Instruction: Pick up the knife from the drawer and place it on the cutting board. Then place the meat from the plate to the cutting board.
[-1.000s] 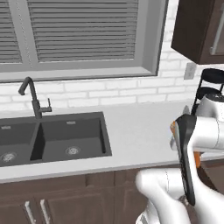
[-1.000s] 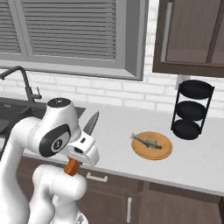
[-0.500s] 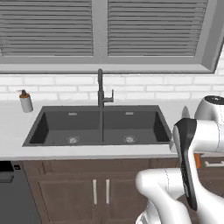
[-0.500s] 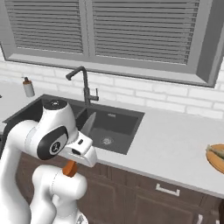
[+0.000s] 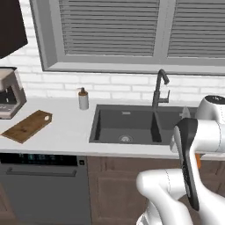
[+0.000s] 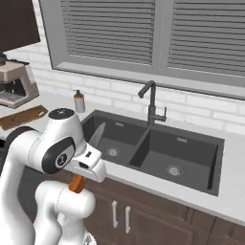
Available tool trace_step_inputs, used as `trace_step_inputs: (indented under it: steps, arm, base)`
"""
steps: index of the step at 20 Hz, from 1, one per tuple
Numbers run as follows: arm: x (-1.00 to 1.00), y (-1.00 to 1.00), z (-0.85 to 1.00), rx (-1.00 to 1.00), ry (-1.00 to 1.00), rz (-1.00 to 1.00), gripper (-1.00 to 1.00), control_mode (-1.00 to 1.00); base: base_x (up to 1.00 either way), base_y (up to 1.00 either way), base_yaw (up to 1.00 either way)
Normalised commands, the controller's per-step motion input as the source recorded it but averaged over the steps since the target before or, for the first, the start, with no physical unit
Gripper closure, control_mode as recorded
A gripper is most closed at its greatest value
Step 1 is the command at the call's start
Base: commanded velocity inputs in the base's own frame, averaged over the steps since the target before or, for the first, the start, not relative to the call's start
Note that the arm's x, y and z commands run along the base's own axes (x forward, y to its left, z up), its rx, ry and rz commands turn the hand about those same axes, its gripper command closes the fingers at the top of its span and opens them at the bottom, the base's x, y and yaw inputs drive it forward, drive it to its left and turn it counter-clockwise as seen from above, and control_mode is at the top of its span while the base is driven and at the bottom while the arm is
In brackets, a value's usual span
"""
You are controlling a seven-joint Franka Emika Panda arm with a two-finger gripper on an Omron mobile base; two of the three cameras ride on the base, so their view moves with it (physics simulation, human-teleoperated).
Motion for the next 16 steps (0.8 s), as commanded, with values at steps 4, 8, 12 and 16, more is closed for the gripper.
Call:
trace_step_inputs:
  steps: [4,8,12,16]
  arm:
    - [0.0,0.0,0.0,0.0,0.0,0.0,1.0,1.0]
    - [0.0,0.0,0.0,0.0,0.0,0.0,1.0,1.0]
    - [0.0,0.0,0.0,0.0,0.0,0.0,1.0,1.0]
    - [0.0,0.0,0.0,0.0,0.0,0.0,1.0,1.0]
  base:
    - [0.05,1.0,0.14]
    - [0.18,1.0,0.1]
    - [0.21,1.0,0.08]
    - [0.34,1.0,0.01]
